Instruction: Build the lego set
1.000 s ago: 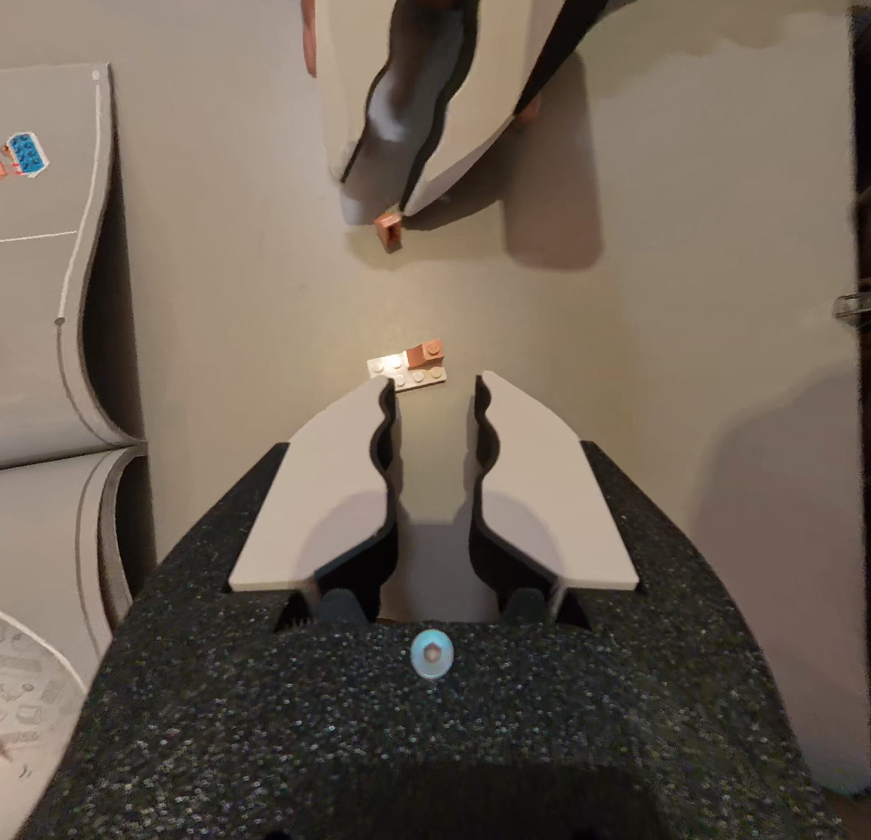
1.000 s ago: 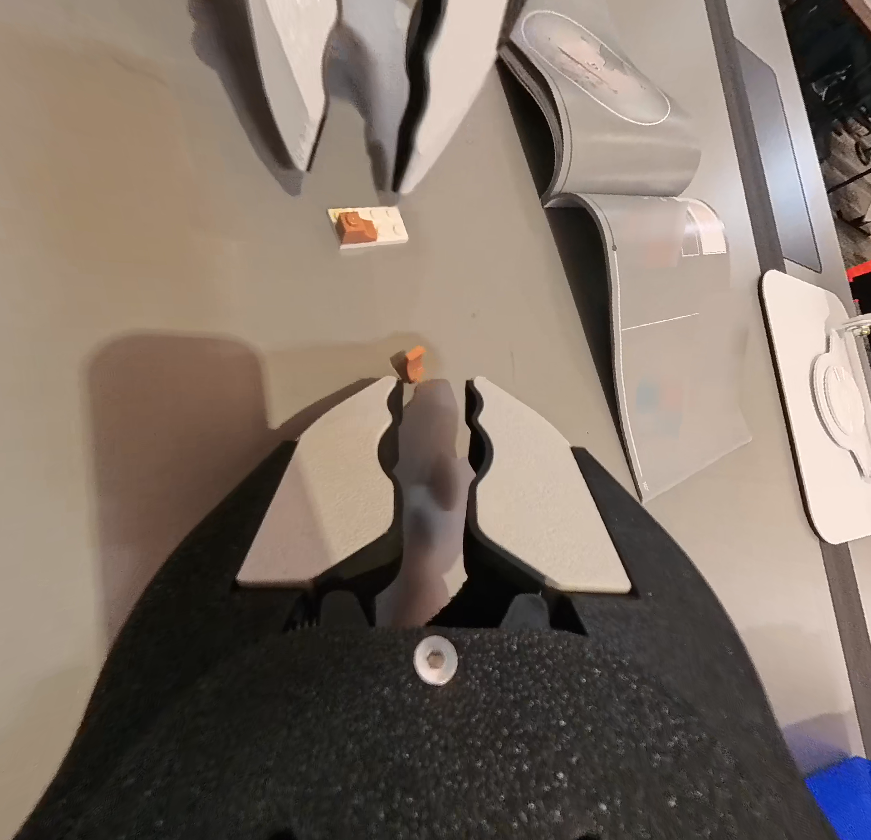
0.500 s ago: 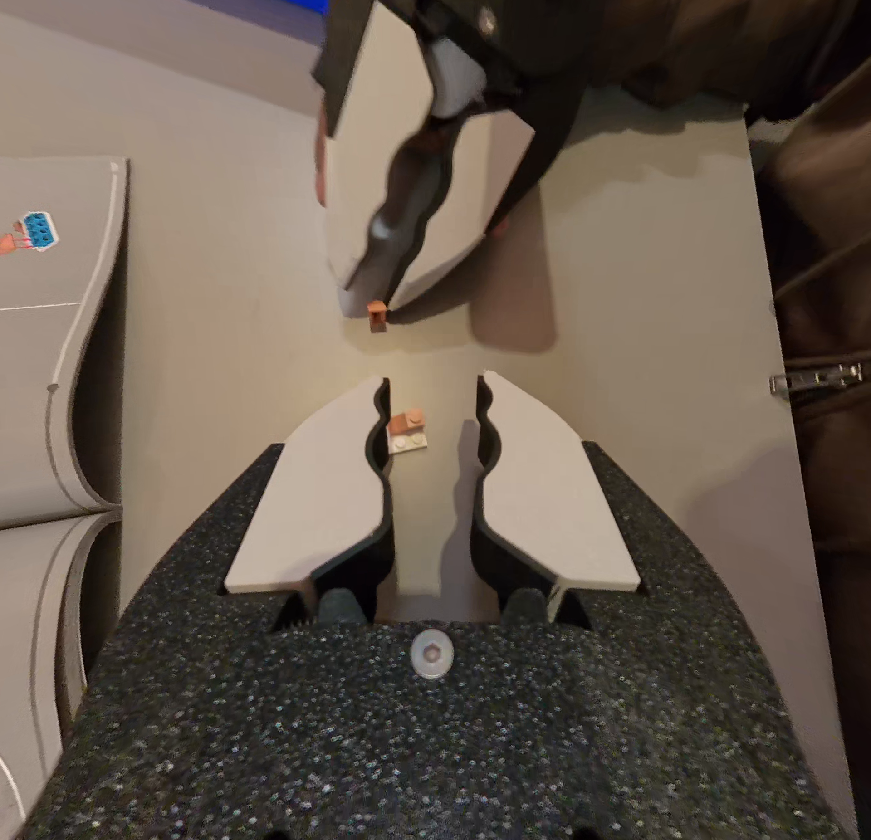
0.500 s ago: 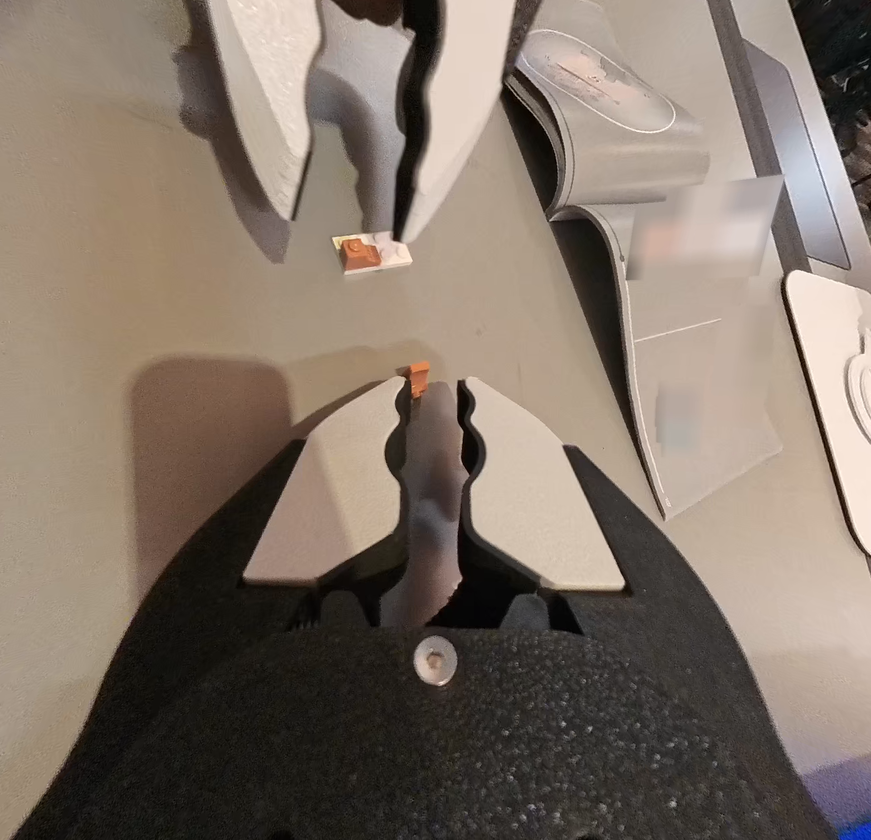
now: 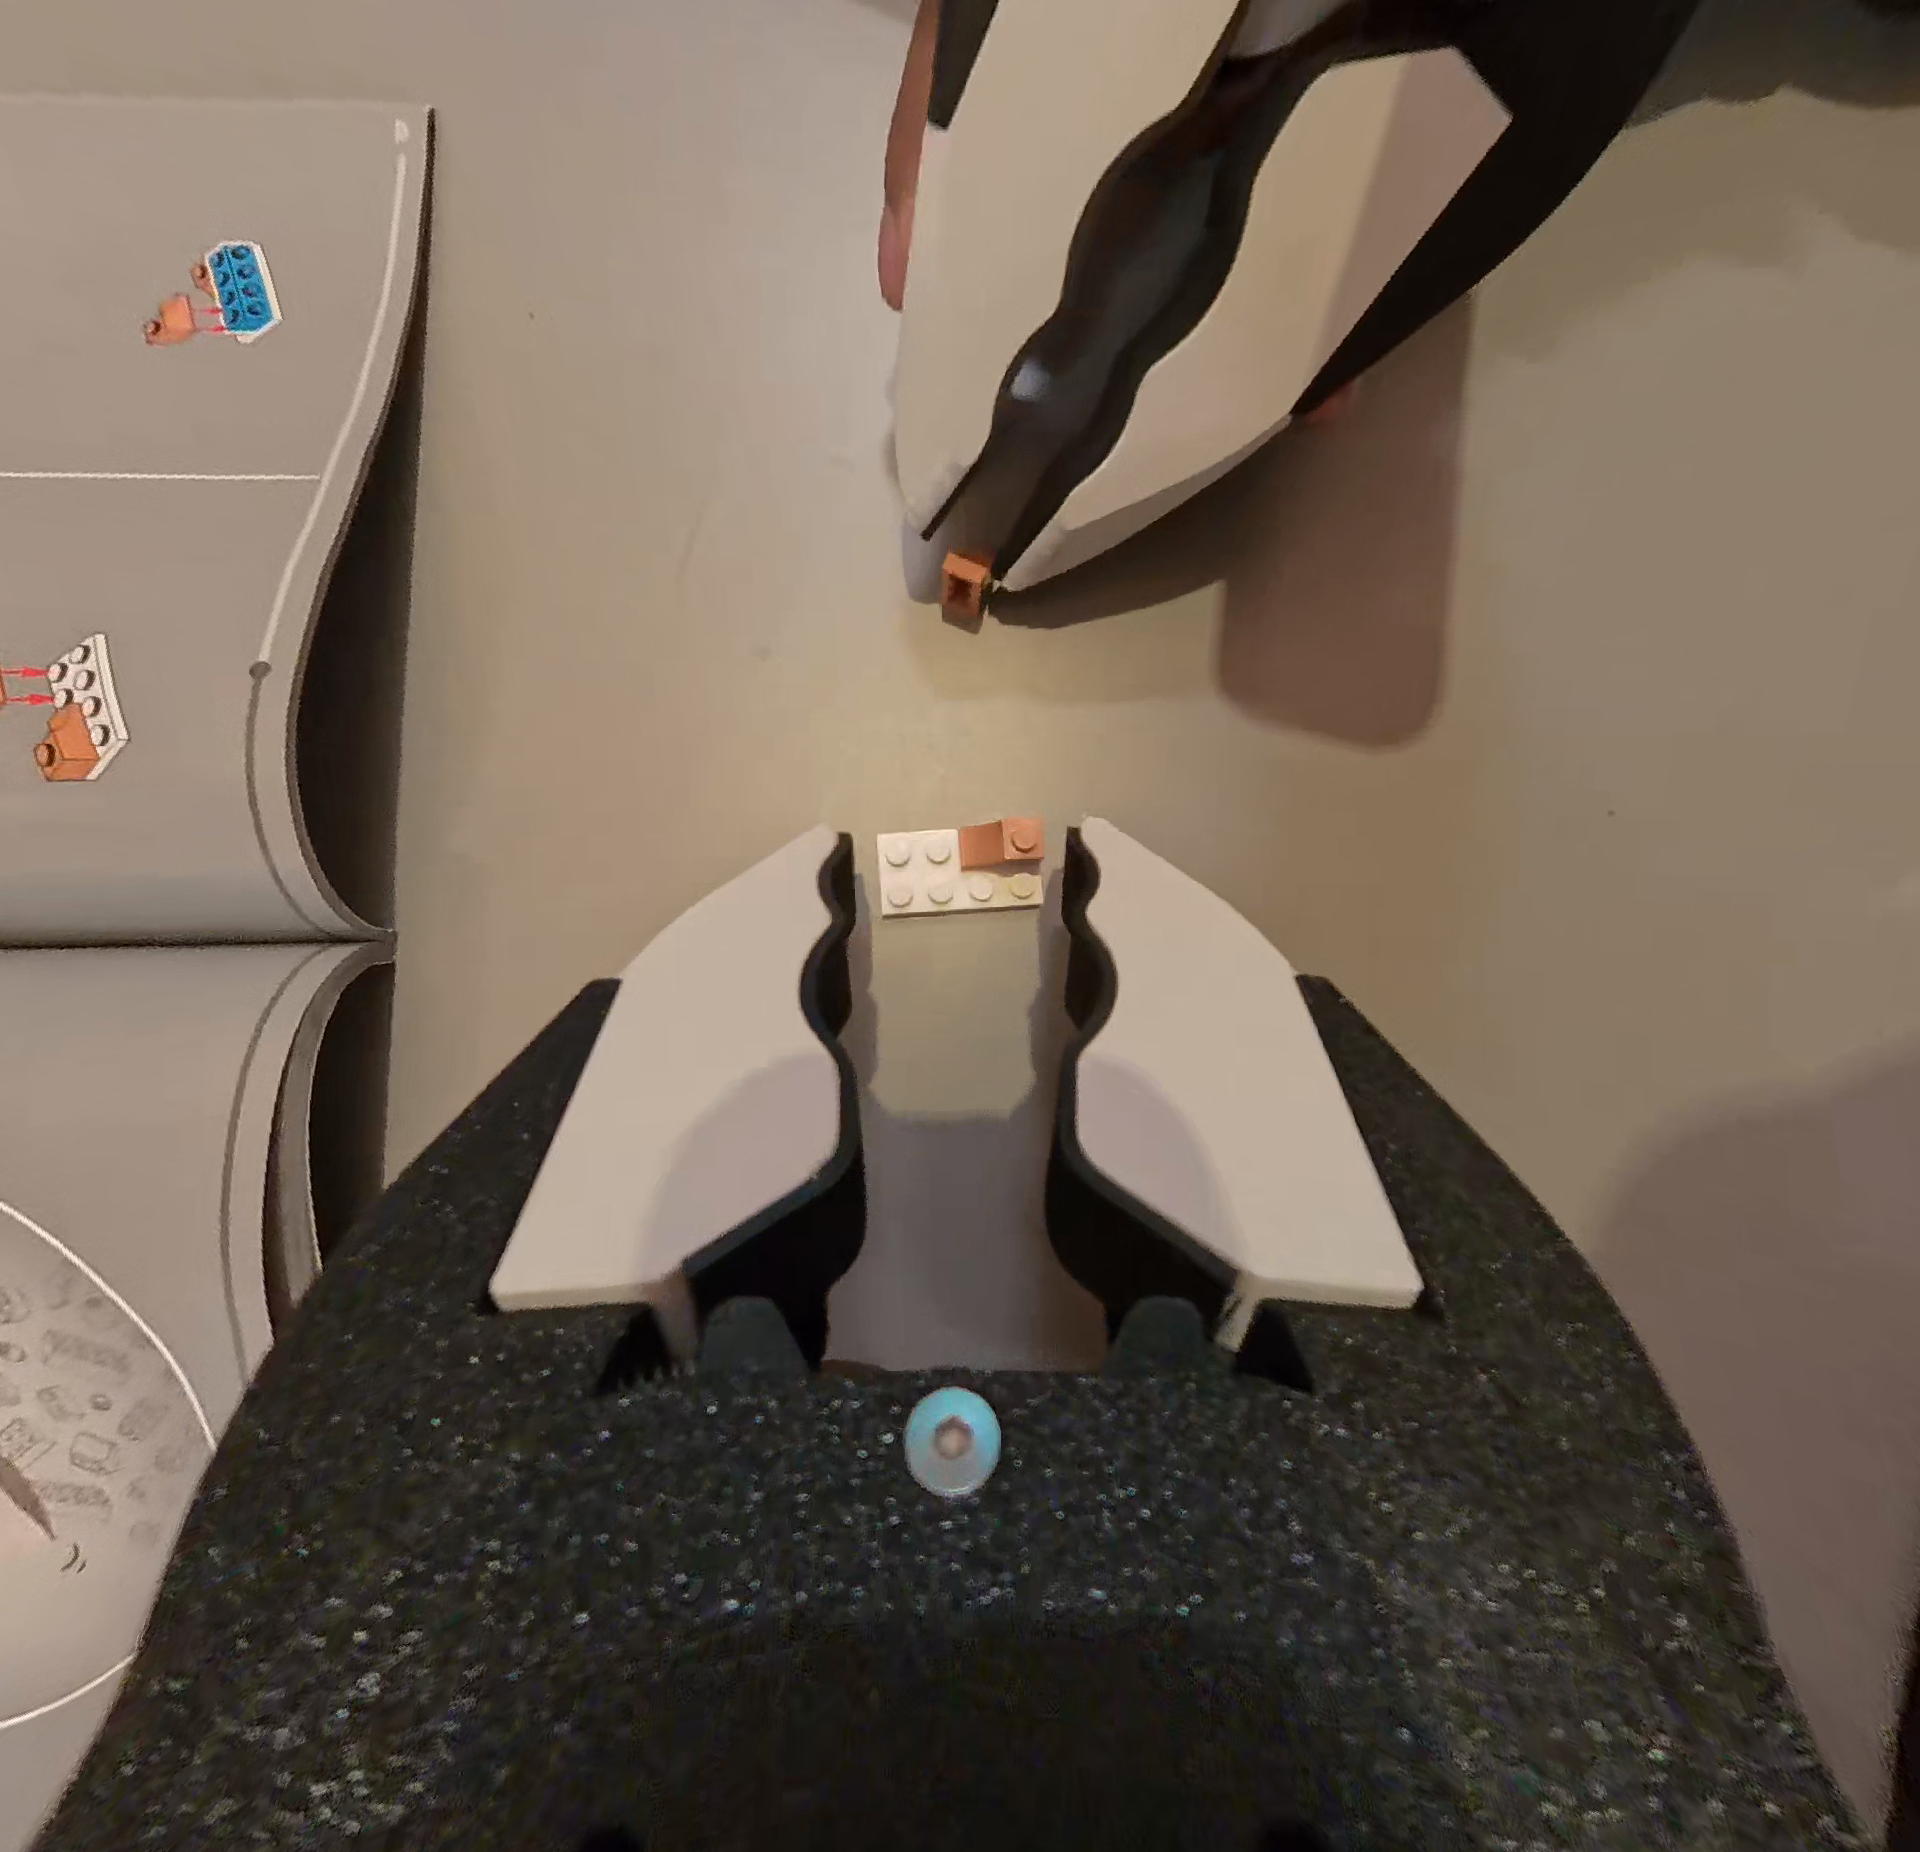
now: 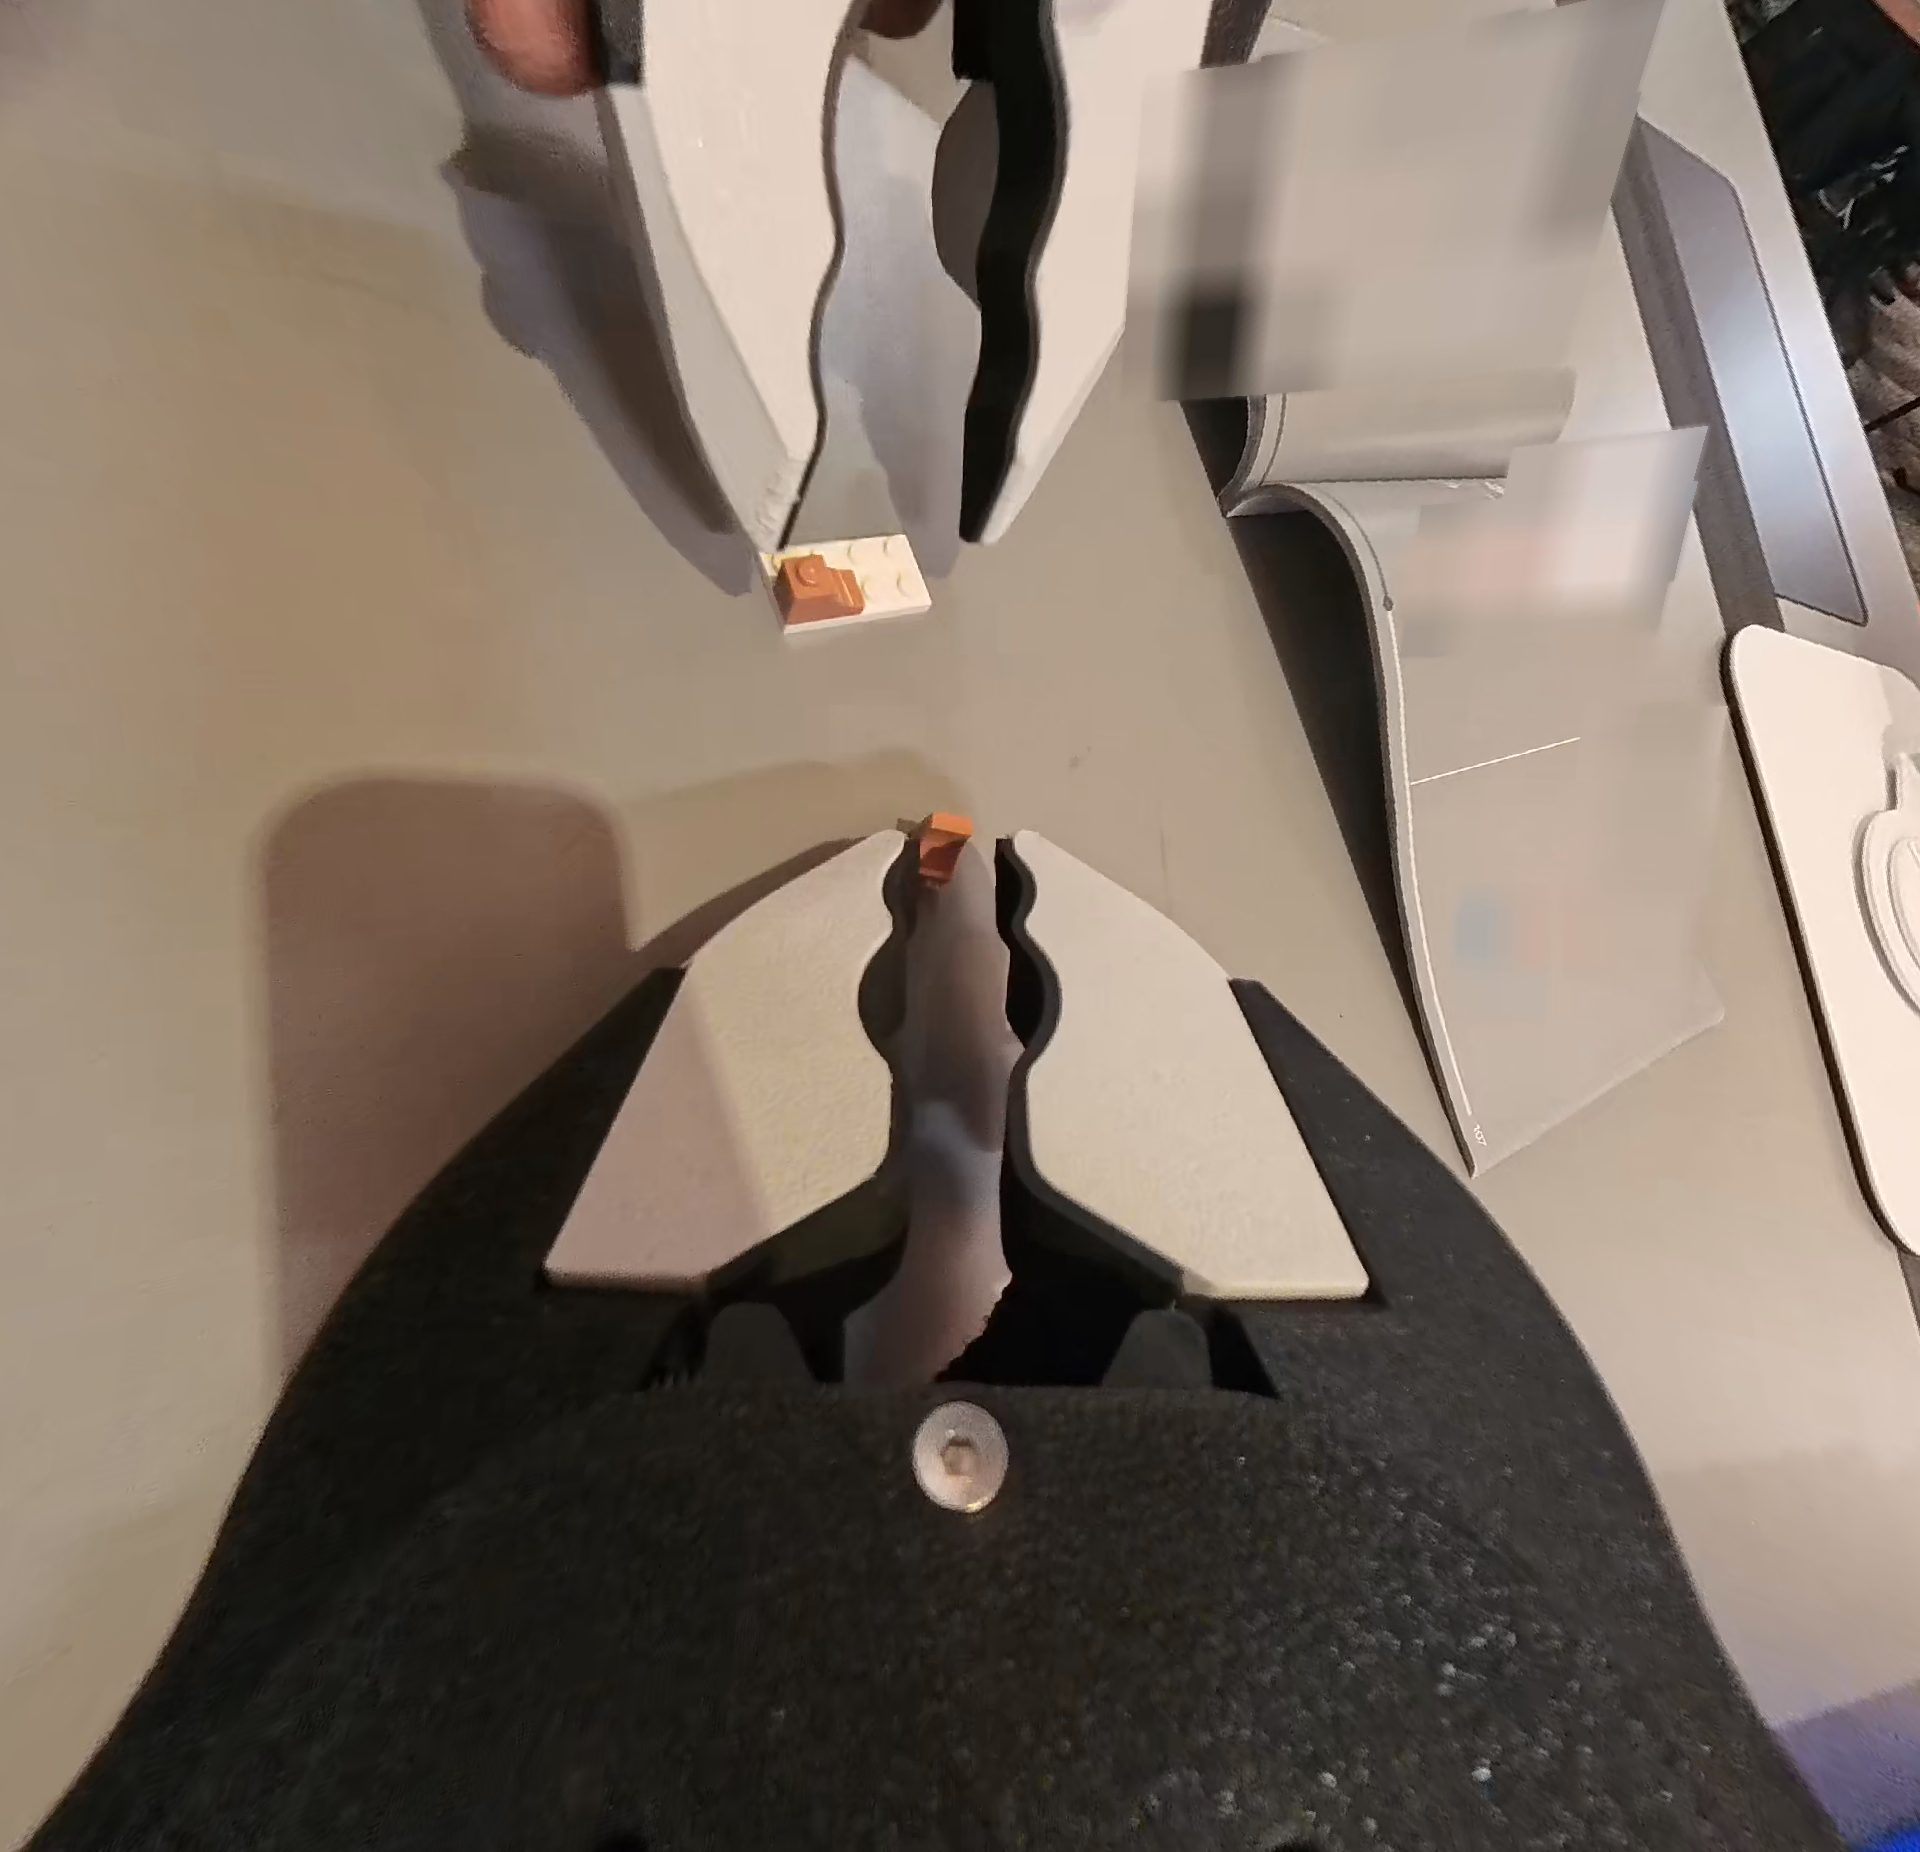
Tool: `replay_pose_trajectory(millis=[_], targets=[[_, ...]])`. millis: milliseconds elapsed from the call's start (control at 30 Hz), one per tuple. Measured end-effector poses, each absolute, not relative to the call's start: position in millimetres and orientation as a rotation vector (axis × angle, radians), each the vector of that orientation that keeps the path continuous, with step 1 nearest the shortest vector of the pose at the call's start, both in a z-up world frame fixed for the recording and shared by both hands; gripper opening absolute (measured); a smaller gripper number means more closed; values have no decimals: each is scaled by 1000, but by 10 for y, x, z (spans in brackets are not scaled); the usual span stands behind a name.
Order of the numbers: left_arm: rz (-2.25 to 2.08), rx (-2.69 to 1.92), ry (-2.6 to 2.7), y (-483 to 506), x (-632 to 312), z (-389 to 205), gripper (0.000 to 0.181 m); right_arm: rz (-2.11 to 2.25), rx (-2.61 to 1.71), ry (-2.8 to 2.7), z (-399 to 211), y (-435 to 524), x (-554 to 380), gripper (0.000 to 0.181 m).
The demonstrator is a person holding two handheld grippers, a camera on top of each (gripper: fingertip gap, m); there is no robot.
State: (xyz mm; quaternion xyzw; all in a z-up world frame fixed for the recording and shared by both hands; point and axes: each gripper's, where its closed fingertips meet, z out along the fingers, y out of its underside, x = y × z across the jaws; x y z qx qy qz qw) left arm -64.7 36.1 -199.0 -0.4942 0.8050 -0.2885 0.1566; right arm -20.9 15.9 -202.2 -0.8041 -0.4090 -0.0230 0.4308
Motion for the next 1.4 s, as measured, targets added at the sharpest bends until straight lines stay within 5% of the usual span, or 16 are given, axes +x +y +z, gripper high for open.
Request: replay_pose_trajectory(millis=[500, 633, 967, 1400], targets=[[-688, -1328, 2423, 491, -820, -2105, 32, -64, -1991, -1034, -2019, 140, -225, 14], [-802, -1417, 2355, 528, -832, -1979, 45, -66, -1989, -1035, -2019, 137, -226, 14], [-677, -1690, 2335, 479, -918, -2110, 42, -65, -1991, -1034, -2020, 139, -228, 13], [-707, -1541, 2357, 391, -830, -2087, 53, -62, -1992, -1036, -2019, 131, -227, 13]])
